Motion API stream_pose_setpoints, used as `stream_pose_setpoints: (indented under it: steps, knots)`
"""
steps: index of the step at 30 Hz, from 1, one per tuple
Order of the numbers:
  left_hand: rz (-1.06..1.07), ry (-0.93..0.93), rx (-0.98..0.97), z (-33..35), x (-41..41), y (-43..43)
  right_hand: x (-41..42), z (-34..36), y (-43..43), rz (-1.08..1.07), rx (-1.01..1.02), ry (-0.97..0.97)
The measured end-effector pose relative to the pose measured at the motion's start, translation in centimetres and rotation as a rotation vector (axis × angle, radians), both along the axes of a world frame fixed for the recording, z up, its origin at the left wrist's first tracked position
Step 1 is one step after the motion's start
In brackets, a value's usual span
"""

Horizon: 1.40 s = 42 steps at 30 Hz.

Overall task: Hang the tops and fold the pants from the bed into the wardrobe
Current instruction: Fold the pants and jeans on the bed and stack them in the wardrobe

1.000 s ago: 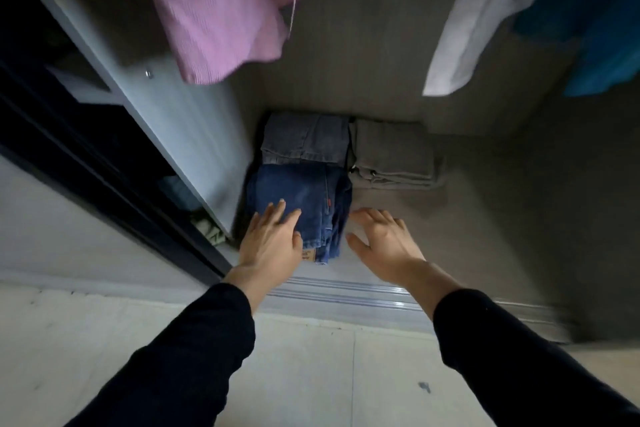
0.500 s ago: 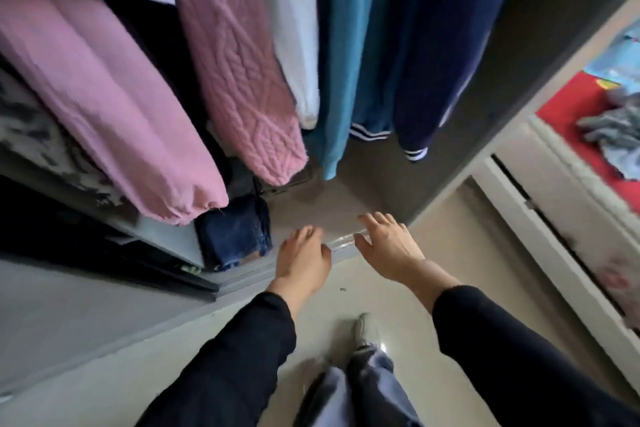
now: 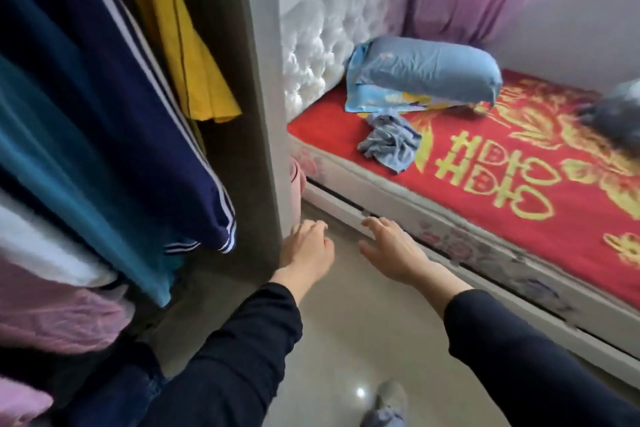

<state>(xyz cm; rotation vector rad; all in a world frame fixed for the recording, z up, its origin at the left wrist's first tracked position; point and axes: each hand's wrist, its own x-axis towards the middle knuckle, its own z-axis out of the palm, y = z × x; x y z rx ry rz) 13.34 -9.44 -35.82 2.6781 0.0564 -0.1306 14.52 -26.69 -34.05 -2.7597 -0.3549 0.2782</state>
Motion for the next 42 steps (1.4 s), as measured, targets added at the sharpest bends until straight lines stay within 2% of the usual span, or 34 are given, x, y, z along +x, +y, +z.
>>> stream_pose_setpoints:
  steps: [6,12,20,27,32,42]
  knots:
    - [-0.156,0.011,0.055,2.4,9.6,-10.1,7.3,1.9,-10.1,-0.132,0.020,0.014]
    - [-0.189,-0.008,0.049,3.1,18.6,-18.2,15.2,3.3,-18.6,-0.180,0.020,0.017]
    - [-0.220,0.002,0.052,1.2,31.3,-23.5,28.1,1.1,-23.3,-0.187,0.037,0.054]
    - [-0.210,0.128,0.077,-5.7,47.7,-22.5,44.4,-5.9,-22.8,-0.217,0.053,0.121]
    - [-0.186,0.295,0.108,-12.4,57.9,-20.4,54.1,-12.2,-22.0,-0.236,0.044,0.275]
    - [-0.086,0.450,0.096,-25.7,68.5,-16.6,63.3,-25.2,-18.8,-0.108,0.063,0.364]
